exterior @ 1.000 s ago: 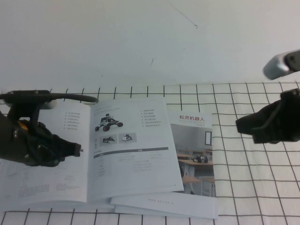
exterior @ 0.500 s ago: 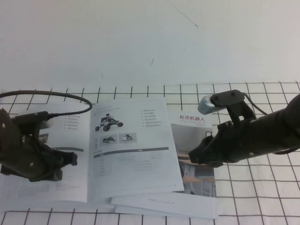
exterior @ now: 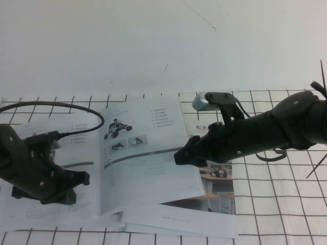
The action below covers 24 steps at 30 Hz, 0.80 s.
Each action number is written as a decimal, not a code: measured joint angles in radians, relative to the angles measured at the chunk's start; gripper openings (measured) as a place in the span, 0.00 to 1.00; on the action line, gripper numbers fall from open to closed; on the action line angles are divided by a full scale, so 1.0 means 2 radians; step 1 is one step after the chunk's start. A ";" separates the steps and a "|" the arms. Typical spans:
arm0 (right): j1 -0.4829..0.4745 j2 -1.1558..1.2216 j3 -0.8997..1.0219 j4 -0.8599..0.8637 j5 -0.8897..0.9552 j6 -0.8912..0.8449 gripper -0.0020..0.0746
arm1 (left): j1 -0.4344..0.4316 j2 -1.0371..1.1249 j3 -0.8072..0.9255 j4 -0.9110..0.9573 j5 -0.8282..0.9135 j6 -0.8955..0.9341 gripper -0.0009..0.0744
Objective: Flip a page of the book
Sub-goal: Open the closed book
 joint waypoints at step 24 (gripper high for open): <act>-0.009 0.032 -0.006 0.016 -0.032 -0.032 0.55 | 0.000 0.001 0.000 -0.013 -0.002 0.013 0.01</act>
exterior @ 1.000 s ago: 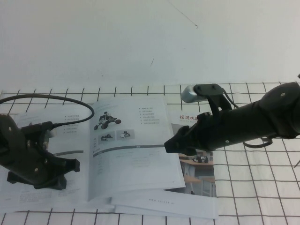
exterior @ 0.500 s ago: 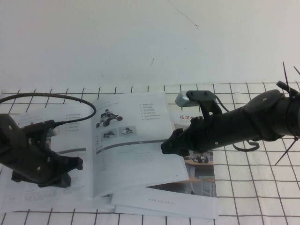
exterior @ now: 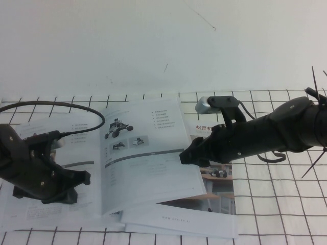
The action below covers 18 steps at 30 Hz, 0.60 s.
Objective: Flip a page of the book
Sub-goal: Open the closed book
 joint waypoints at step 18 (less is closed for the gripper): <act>0.000 0.030 0.000 0.029 0.006 -0.015 0.55 | 0.000 0.000 0.000 -0.001 0.000 0.002 0.01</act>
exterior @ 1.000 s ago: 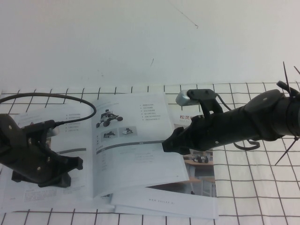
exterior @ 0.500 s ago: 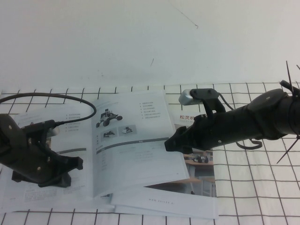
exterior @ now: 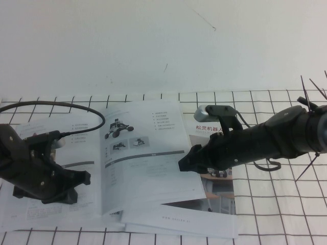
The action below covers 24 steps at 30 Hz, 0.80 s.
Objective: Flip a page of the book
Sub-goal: Open the closed book
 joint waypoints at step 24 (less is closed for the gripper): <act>0.000 0.000 -0.014 0.201 0.194 -0.201 0.55 | 0.000 0.000 0.000 0.000 0.001 0.000 0.01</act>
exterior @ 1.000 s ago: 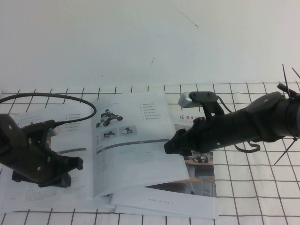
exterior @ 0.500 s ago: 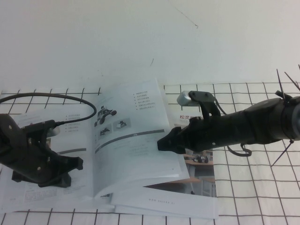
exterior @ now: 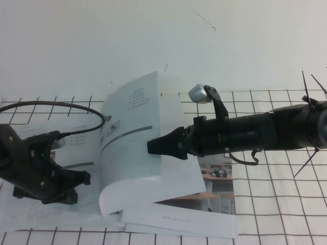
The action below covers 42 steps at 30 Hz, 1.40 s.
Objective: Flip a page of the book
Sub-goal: Open the closed book
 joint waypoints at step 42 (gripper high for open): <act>0.066 0.000 -0.086 -0.004 0.079 0.024 0.55 | 0.000 -0.165 -0.040 -0.007 0.066 0.016 0.01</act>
